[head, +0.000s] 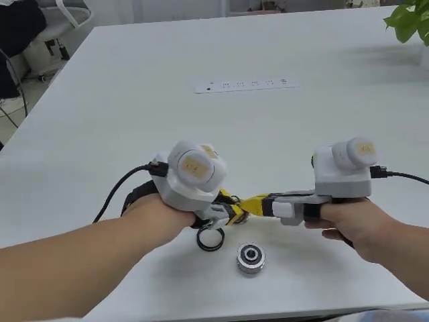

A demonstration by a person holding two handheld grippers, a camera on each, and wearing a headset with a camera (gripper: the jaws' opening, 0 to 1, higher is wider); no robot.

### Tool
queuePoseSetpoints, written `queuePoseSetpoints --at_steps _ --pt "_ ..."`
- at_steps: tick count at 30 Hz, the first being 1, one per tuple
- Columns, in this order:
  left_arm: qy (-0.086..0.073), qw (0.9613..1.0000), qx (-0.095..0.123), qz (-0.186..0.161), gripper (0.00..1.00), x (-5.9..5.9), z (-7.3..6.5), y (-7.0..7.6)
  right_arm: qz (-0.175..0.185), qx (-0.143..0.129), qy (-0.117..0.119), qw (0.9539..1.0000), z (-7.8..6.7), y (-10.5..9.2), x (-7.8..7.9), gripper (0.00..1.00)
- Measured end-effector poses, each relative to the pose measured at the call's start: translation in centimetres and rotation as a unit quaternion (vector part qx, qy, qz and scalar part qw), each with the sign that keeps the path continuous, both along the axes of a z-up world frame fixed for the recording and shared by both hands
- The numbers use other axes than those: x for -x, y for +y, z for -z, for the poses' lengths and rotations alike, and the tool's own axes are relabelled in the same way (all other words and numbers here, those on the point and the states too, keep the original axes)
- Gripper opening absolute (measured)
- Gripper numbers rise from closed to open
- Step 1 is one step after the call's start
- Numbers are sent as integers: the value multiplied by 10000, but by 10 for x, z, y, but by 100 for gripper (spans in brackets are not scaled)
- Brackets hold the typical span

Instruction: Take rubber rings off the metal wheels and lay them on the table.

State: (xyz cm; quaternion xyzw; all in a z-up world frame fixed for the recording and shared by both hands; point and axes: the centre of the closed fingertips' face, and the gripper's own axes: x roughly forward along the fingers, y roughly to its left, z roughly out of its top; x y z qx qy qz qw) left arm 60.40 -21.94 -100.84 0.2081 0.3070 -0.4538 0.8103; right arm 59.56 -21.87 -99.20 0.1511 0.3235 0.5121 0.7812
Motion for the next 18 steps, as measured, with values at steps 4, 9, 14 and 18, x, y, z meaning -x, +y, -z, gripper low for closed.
queuePoseSetpoints --at_steps 4,9,14,18 --pt "-43 10000 13 15 13 0 0 0 102 63 -1 9999 3 -4 -3 0" --pt "-47 10000 -32 71 14 0 -1 -1 106 68 -7 9999 3 -4 -4 0" --pt "3 9999 -2 115 17 2 -3 -1 109 44 3 9999 2 -5 -6 0" --pt "26 9998 18 202 20 5 -8 0 118 19 2 9999 1 -5 -6 0"
